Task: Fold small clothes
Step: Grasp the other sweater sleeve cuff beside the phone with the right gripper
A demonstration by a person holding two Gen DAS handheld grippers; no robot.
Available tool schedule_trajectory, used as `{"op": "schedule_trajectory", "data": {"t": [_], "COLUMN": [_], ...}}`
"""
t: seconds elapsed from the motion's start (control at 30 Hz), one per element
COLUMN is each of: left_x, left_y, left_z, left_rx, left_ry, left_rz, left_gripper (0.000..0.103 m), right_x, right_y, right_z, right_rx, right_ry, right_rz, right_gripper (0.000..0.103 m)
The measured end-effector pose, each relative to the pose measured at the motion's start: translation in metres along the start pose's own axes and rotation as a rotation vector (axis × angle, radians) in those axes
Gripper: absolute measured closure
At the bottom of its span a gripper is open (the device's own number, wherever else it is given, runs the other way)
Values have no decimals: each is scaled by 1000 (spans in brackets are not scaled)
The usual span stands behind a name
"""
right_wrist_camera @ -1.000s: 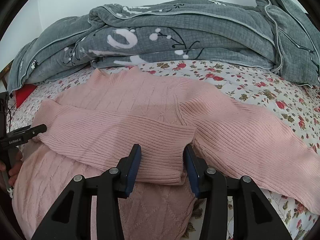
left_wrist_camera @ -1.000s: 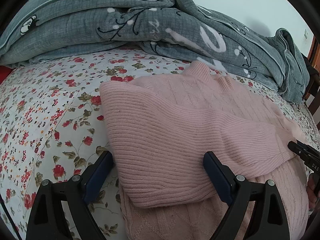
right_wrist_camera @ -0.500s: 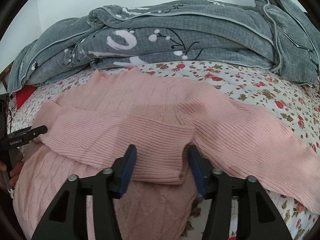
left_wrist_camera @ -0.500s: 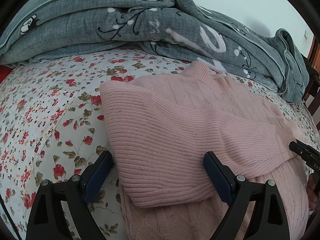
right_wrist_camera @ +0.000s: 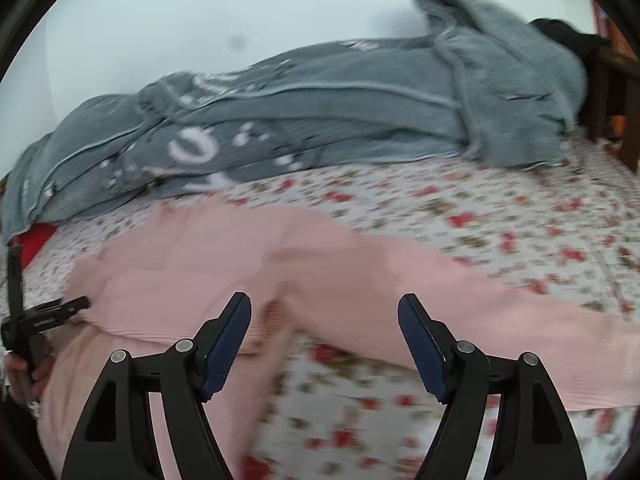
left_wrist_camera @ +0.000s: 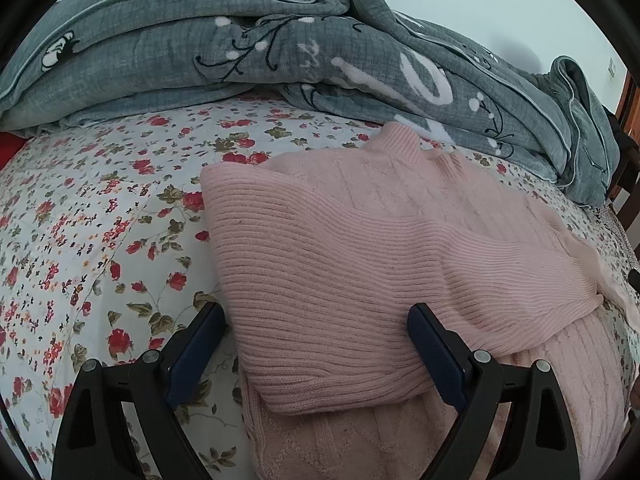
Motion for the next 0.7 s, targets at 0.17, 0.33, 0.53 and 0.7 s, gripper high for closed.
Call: {"op": "schedule_trajectory", "data": {"t": [0.17,0.33,0.53,0.7], "left_x": [0,2,2,2], "left_y": [0,2,3,3], "left_z": [0,0,-1,-1], "left_rx": [-3,-8,-7,-8], "left_ry": [-1,-3,-3,-3], "left_rz": [0,2,-1,0], "left_gripper": [9,8,8,8], "right_x": [-1,-16,-49,-54], "right_y": [-5,-18,-58,-80], "right_z": [-54,-102,-152,-177], "right_rx": [-20,-25,-19,-69], "right_ry": [121,244,367,451], "right_rz": [43,98,58,-2], "right_gripper": [24,24,26,27]}}
Point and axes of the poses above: each gripper's, at about its wrist camera, not at the fingertips, and y roughly the way its jaws point, z to its left, x to its top, the point moved 3 cm from there along y, roughly the way its jaws point, and after that the axes turned 10 degrees about y, right-handed, at the moved point
